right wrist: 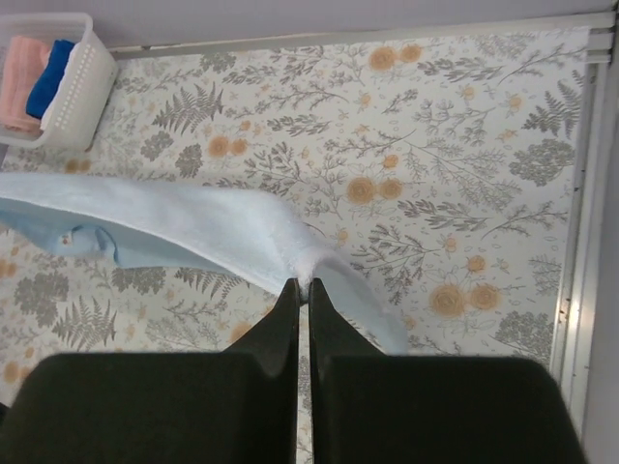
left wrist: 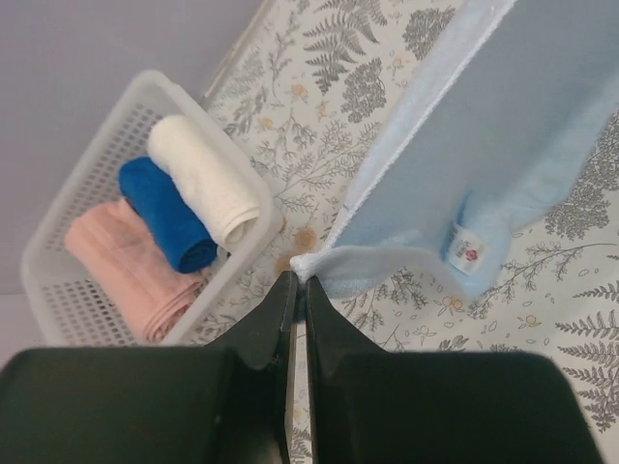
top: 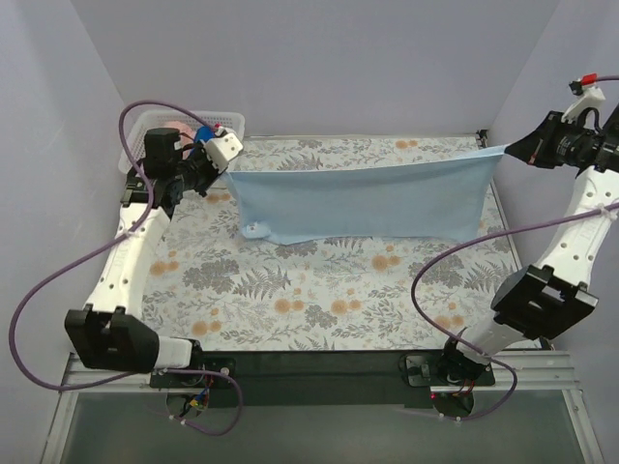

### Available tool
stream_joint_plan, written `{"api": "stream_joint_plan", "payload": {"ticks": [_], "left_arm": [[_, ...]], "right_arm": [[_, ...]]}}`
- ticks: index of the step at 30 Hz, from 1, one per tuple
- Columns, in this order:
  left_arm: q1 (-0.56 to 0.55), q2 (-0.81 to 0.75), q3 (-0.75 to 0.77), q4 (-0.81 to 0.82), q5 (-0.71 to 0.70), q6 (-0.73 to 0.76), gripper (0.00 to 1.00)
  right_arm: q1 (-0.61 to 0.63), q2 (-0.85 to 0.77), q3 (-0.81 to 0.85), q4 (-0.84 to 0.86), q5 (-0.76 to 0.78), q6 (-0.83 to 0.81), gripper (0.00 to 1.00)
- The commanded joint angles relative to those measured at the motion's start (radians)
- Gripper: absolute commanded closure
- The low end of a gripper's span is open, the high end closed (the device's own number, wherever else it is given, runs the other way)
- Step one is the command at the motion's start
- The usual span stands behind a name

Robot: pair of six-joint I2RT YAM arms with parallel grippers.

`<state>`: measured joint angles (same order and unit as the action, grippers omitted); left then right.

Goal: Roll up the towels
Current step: Flatten the towel

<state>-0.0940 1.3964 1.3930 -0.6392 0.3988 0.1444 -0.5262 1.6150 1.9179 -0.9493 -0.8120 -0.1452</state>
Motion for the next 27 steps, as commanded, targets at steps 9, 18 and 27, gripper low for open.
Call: {"api": "stream_joint_plan", "payload": {"ticks": [9, 18, 27], "left_arm": [[0.005, -0.513, -0.12, -0.014, 0.037, 0.015, 1.0], [0.004, -0.45, -0.135, -0.005, 0.026, 0.043, 1.0], [0.002, -0.012, -0.125, 0.203, 0.089, 0.005, 1.0]], "right_arm": [[-0.236, -0.432, -0.163, 0.0, 0.004, -0.017, 0.99], [-0.242, -0.377, -0.203, 0.082, 0.01, 0.038, 0.99], [0.095, -0.126, -0.437, 0.375, 0.29, 0.096, 0.99]]}}
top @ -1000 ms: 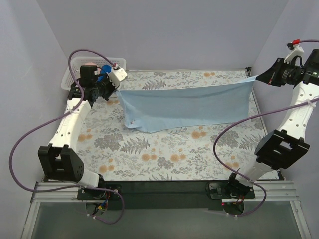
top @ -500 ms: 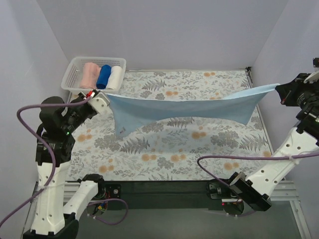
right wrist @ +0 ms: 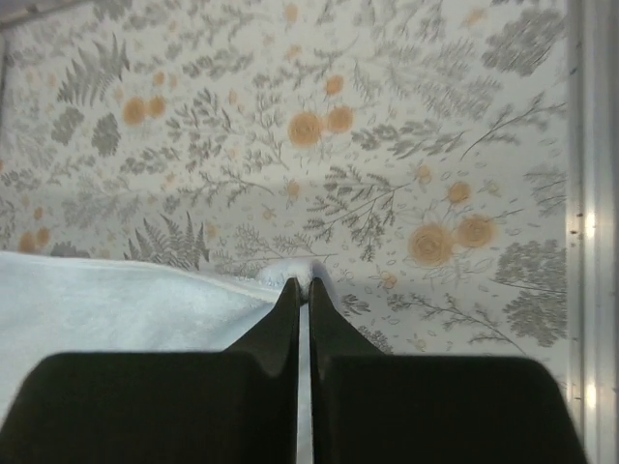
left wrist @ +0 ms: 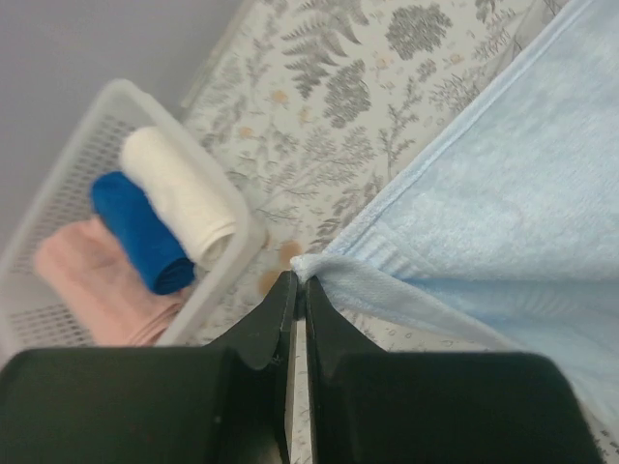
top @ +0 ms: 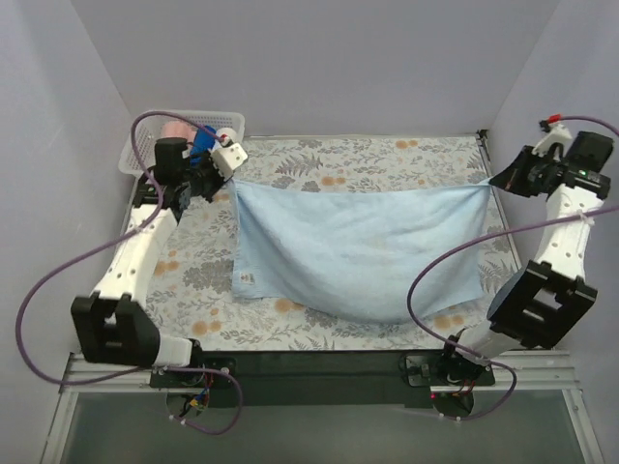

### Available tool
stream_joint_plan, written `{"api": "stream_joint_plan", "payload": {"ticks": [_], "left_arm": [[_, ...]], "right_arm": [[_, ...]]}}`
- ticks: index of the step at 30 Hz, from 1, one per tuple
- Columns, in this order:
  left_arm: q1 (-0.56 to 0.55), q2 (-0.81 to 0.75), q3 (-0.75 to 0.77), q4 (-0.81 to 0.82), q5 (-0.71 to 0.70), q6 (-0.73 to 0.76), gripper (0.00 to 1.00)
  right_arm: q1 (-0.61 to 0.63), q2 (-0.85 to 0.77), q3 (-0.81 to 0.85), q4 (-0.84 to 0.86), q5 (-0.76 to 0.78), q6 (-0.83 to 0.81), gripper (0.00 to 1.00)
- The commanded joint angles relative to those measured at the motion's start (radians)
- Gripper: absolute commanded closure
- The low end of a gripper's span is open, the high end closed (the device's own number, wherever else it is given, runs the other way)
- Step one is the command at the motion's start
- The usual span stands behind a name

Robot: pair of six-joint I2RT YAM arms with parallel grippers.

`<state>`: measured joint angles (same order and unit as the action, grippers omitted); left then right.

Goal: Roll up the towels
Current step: Flatten the towel

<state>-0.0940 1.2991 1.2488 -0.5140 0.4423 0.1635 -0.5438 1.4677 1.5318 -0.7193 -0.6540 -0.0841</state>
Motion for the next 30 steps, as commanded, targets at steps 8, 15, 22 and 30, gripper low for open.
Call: {"api": "stream_joint_plan", "payload": {"ticks": [8, 15, 22, 30], "left_arm": [[-0.001, 0.638, 0.482, -0.015, -0.054, -0.084, 0.7], [0.005, 0.632, 0.579, -0.169, -0.097, -0.091, 0.24], [0.004, 0.402, 0.273, -0.338, 0.044, -0.009, 0.47], [-0.019, 0.273, -0.007, -0.475, 0.02, 0.134, 0.61]], "right_arm": [[0.223, 0.503, 0.294, 0.117, 0.346, 0.037, 0.77], [0.209, 0.516, 0.383, -0.057, 0.334, -0.126, 0.28], [0.214, 0.283, 0.116, -0.259, 0.287, -0.406, 0.47], [0.223, 0.112, -0.309, -0.298, 0.415, -0.575, 0.73]]}}
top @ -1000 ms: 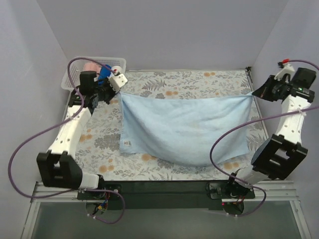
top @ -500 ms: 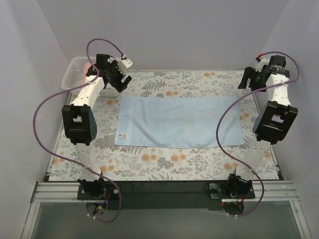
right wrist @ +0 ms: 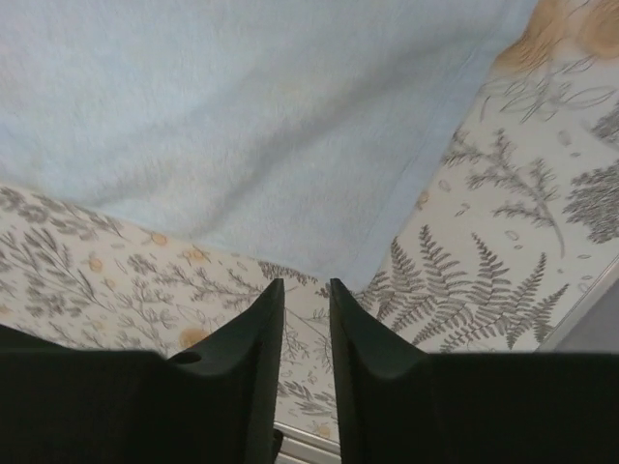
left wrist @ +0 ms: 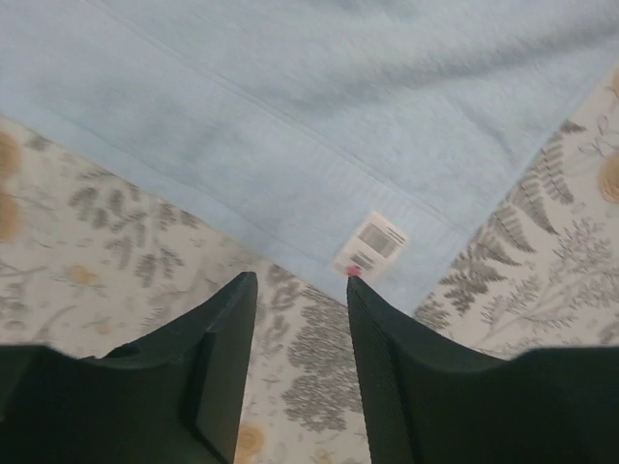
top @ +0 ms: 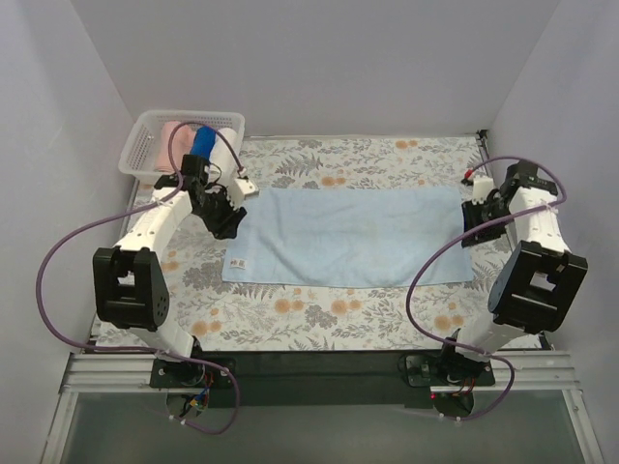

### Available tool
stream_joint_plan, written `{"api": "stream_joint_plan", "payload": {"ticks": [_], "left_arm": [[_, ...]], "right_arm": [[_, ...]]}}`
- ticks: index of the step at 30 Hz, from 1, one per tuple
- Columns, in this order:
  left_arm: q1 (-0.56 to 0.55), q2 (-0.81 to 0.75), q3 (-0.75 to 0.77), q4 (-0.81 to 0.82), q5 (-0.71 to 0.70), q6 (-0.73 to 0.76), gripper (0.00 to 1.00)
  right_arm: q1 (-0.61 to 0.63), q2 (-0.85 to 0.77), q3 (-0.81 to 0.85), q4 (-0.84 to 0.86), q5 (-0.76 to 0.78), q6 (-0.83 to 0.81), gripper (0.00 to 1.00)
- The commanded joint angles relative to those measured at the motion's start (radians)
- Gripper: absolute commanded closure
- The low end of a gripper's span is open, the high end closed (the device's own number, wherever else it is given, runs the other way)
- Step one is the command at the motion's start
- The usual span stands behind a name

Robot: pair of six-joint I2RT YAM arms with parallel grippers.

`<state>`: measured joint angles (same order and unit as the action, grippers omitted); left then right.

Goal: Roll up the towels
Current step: Flatten the towel

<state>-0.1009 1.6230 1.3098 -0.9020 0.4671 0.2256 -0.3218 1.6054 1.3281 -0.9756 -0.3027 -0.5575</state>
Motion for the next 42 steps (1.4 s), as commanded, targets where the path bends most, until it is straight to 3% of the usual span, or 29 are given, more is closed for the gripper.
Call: {"api": "stream_joint_plan", "payload": {"ticks": [1, 5, 18, 31, 42], "left_arm": [[-0.013, -0.064, -0.125, -0.075, -0.021, 0.08, 0.64], [-0.022, -0.077, -0.217, -0.029, -0.073, 0.08, 0.71], [-0.043, -0.038, -0.369, 0.077, -0.128, 0.064, 0.8], [-0.045, -0.153, -0.604, 0.071, -0.321, 0.138, 0.86], [-0.043, -0.229, -0.59, -0.011, -0.302, 0.141, 0.89]], "right_arm": [[0.001, -0.032, -0.13, -0.016, 0.073, -0.101, 0.76], [0.02, -0.015, -0.233, 0.066, 0.1, -0.078, 0.8], [0.055, 0.071, -0.42, 0.281, 0.296, -0.056, 0.86], [0.035, 0.062, -0.494, 0.345, 0.485, -0.137, 0.89], [0.036, -0.031, -0.609, 0.315, 0.508, -0.243, 0.91]]}}
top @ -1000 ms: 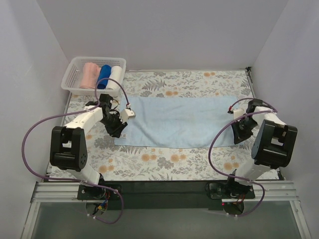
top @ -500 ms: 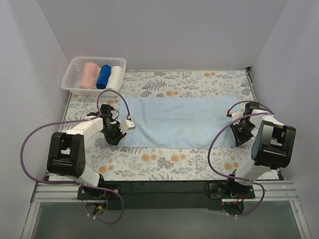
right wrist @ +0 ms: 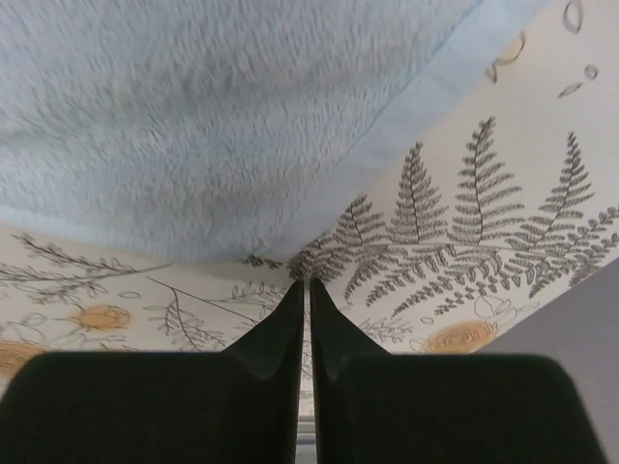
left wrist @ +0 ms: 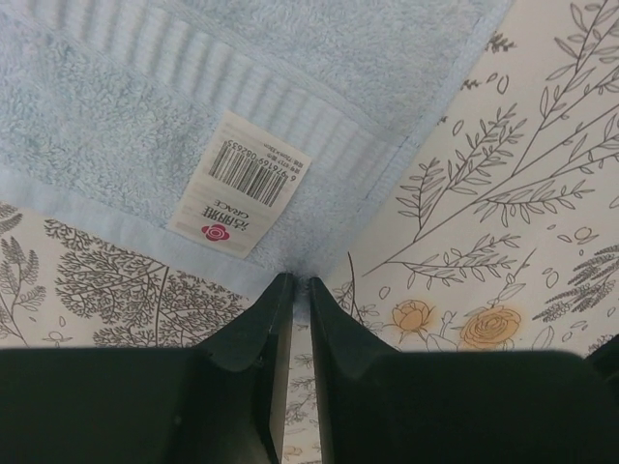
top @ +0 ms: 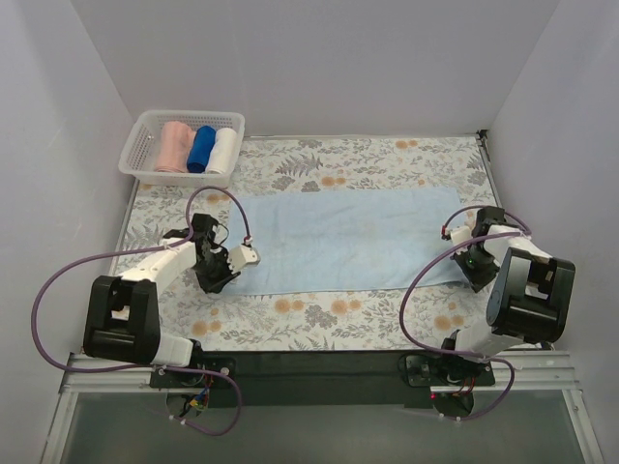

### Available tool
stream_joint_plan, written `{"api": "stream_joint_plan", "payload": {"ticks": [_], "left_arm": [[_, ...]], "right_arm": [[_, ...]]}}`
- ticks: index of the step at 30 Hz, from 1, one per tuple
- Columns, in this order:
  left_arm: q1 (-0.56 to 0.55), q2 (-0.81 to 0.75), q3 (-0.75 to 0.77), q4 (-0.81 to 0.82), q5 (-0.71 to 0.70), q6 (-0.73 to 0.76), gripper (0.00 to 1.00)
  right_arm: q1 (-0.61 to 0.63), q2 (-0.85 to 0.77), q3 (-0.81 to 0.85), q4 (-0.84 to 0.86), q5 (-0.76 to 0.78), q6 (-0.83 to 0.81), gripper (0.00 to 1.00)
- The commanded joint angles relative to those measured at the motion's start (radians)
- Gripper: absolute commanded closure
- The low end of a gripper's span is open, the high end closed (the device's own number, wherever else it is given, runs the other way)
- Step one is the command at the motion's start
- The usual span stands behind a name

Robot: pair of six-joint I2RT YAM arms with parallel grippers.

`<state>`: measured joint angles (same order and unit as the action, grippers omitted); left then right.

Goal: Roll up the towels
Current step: Flatten the towel

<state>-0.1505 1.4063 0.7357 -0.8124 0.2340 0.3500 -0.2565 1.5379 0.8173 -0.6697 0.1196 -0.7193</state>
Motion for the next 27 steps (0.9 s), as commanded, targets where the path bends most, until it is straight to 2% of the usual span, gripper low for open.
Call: {"api": "stream_joint_plan", "payload": {"ticks": [1, 11, 18, 21, 27], "left_arm": [[0.005, -0.015, -0.012, -0.106, -0.056, 0.015, 0.89], [0.003, -0.026, 0.024, -0.16, -0.024, 0.014, 0.89], [0.003, -0.018, 0.082, -0.168, 0.024, -0.032, 0.85], [0.005, 0.003, 0.106, -0.162, 0.03, -0.04, 0.84], [0.003, 0.049, 0.155, -0.146, 0.048, -0.063, 0.83]], "right_arm": [[-0.029, 0.024, -0.101, -0.005, 0.074, -0.086, 0.91], [-0.02, -0.027, -0.061, -0.123, -0.003, -0.105, 0.9], [-0.021, -0.074, 0.157, -0.24, -0.239, -0.037, 0.89], [-0.017, -0.058, 0.218, -0.226, -0.288, 0.017, 0.88], [-0.01, 0.033, 0.22, -0.102, -0.252, 0.089, 0.88]]}}
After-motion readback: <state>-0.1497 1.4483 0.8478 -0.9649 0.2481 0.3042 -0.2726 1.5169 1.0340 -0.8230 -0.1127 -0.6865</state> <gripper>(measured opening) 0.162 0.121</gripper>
